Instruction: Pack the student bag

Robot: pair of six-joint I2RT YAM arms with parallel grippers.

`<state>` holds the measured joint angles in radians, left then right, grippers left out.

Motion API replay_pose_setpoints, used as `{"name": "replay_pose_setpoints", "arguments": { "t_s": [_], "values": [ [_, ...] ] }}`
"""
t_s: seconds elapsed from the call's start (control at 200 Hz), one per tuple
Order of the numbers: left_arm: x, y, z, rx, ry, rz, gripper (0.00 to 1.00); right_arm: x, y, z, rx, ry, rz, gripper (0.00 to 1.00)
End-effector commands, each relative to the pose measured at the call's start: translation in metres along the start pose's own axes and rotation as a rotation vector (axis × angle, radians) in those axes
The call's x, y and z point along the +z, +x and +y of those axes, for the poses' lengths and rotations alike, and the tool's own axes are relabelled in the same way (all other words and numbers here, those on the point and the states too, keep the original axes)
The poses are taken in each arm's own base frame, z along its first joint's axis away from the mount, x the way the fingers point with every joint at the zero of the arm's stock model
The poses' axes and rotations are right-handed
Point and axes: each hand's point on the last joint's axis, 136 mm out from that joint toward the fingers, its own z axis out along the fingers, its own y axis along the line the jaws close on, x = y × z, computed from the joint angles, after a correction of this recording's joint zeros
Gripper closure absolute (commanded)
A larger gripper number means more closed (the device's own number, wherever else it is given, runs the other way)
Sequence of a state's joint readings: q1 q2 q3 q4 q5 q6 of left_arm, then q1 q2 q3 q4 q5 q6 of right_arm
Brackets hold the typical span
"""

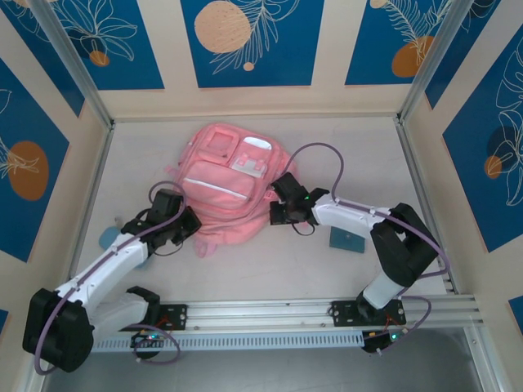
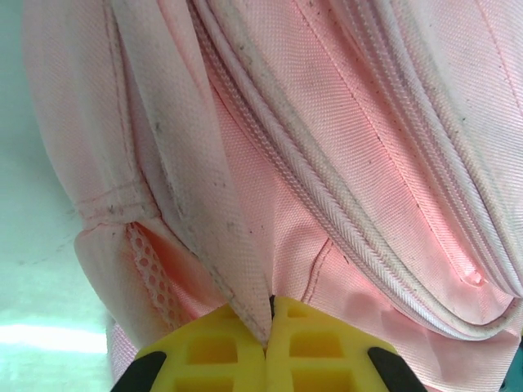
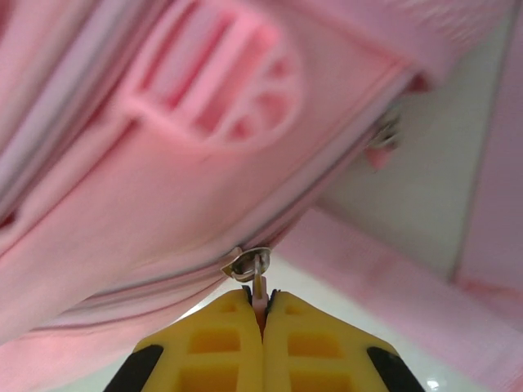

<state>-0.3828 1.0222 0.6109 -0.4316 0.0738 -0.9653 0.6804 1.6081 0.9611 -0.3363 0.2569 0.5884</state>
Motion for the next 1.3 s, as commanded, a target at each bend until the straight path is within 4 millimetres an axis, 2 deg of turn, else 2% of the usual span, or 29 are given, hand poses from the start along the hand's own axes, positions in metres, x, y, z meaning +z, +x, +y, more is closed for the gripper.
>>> {"name": "replay_pose_setpoints", "arguments": {
  "t_s": [0.0, 0.275, 0.385, 0.43, 0.505, 0.61, 0.71, 0.795, 0.925, 1.04, 1.21, 1.295],
  "values": [
    [-0.015, -0.004, 0.009, 0.064, -0.06, -0.018, 1.0, -0.002, -0.008, -0.015, 0.003, -0.026, -0.003, 1.0],
    [-0.018, 0.005, 0.013, 0.101, -0.066, 0.022, 1.0, 0.001, -0.024, -0.048, 0.088, 0.03, -0.01, 1.0],
    [-0.021, 0.007, -0.003, 0.143, 0.006, 0.038, 1.0, -0.002, -0.027, -0.048, 0.085, 0.033, -0.001, 1.0],
    [-0.025, 0.005, -0.01, 0.165, 0.03, 0.038, 0.99, -0.007, -0.029, -0.043, 0.076, 0.009, -0.002, 0.94],
    [-0.032, 0.001, -0.02, 0.207, 0.047, 0.032, 0.74, -0.018, -0.03, -0.034, 0.053, -0.041, -0.015, 0.72],
    [-0.037, -0.006, -0.029, 0.288, 0.041, 0.021, 0.54, -0.036, -0.033, -0.031, 0.048, -0.07, -0.062, 0.44],
    [-0.036, -0.01, -0.038, 0.372, 0.028, 0.025, 0.47, -0.053, -0.036, -0.034, 0.061, -0.078, -0.105, 0.27],
    [-0.035, -0.013, -0.05, 0.449, -0.004, 0.03, 0.45, -0.065, -0.042, -0.037, 0.075, -0.091, -0.132, 0.19],
    [-0.027, -0.016, -0.078, 0.612, -0.079, 0.025, 0.42, -0.077, -0.052, -0.044, 0.097, -0.101, -0.169, 0.15],
    [-0.015, -0.015, -0.099, 0.813, -0.231, 0.013, 0.41, -0.08, -0.056, -0.049, 0.12, -0.11, -0.177, 0.14],
    [0.012, 0.007, -0.129, 1.111, -0.365, 0.082, 0.45, -0.082, -0.058, -0.062, 0.158, -0.113, -0.178, 0.13],
    [0.022, 0.016, -0.135, 1.206, -0.418, 0.11, 0.45, -0.083, -0.057, -0.07, 0.196, -0.117, -0.178, 0.13]
  ]
}}
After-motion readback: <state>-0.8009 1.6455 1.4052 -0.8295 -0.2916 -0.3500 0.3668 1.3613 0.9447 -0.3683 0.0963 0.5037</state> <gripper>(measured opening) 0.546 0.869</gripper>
